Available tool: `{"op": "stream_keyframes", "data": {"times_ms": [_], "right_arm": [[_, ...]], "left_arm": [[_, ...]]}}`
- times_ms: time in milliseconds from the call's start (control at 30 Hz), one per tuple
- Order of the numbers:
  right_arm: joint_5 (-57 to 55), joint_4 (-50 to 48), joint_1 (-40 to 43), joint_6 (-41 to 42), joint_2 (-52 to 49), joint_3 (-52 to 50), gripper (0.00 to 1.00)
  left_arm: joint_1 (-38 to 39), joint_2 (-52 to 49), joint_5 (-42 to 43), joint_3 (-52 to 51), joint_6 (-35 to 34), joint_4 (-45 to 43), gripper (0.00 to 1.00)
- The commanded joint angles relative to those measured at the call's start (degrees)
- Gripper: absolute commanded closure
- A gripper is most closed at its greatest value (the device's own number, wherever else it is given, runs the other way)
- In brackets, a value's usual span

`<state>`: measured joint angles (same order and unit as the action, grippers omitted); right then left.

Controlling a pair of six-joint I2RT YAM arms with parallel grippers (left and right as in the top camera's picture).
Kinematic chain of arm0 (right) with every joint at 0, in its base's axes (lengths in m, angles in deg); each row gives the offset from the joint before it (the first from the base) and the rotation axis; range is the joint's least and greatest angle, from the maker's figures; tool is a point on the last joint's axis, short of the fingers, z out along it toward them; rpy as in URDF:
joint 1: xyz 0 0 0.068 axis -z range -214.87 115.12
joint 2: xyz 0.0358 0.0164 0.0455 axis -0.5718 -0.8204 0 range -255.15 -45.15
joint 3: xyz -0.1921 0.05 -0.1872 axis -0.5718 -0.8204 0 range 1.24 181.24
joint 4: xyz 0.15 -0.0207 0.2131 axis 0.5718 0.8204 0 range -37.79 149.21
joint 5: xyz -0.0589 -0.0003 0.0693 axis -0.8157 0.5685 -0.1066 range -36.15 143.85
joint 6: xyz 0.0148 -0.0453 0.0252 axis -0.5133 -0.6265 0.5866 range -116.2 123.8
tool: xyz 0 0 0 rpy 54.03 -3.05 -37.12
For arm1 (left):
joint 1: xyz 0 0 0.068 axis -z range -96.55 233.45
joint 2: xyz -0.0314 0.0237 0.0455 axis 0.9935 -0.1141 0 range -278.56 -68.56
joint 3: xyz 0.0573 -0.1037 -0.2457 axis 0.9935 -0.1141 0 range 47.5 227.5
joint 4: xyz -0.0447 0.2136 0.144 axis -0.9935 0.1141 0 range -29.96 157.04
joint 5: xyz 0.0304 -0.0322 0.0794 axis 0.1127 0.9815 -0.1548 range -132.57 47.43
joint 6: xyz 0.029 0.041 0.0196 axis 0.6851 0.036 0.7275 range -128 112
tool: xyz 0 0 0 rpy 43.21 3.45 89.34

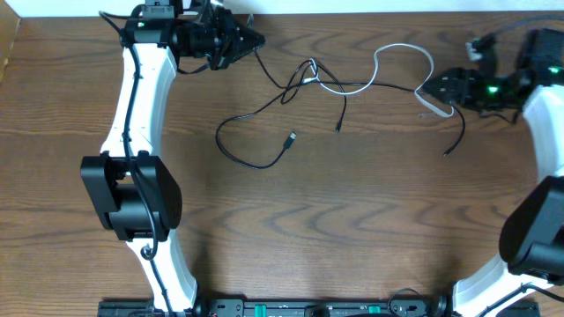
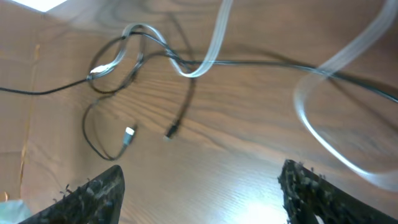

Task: Untangle cables

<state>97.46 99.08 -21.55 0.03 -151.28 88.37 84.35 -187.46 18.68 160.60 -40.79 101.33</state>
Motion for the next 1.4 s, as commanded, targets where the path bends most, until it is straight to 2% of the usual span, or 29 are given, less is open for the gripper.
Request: {"op": "stream_keyframes", "data": {"times_ms": [0, 133, 300, 433, 567, 833, 933, 1067, 1267, 1367], "right_arm": [[2.8, -2.9, -4.2, 2.3, -0.3, 0.2, 0.22], [-1.5, -9.8, -10.1, 17.5, -0.3, 0.2, 0.24], [-8.5, -16.1, -17.7, 28.9, -0.3, 0.2, 0.26], [-13.5, -19.7, -23.7, 34.0, -1.2, 0.2, 0.25], [-15.4, -21.2, -28.2, 33.9, -4.0, 0.2, 0.25], [-16.3, -21.6, -29.0, 27.5, -9.2, 0.2, 0.29], [-16.2, -24.0, -28.9, 19.8, -10.2, 0.2, 0.31], [-16.3, -25.8, -29.1, 10.0, -10.4, 0.2, 0.28], [-15.7, -30.2, -29.5, 8.8, -12.9, 0.2, 0.24], [-11.4, -31.2, -30.5, 5.1, -15.3, 0.2, 0.27]], "left_arm": [[0.2, 5.0, 2.8, 1.2, -3.1, -1.6, 0.93], [0.2, 10.5, 2.6, 1.2, -3.3, -3.7, 0.93], [0.2, 14.3, 2.6, 1.2, -3.3, -3.9, 0.93], [0.2, 14.8, 2.7, 1.2, -3.3, -3.6, 0.93], [0.2, 14.8, 2.6, 1.2, -3.3, -2.3, 0.93], [0.2, 14.8, 4.0, 1.2, -5.3, -3.1, 0.92], [0.2, 15.0, 4.9, 1.2, -5.7, -4.0, 0.92], [0.2, 15.3, 7.4, 1.2, -6.6, -4.3, 0.93], [0.2, 16.5, 8.9, 1.2, -8.1, -4.5, 0.93], [0.2, 17.0, 8.9, 1.2, -8.0, -4.6, 0.93]]}}
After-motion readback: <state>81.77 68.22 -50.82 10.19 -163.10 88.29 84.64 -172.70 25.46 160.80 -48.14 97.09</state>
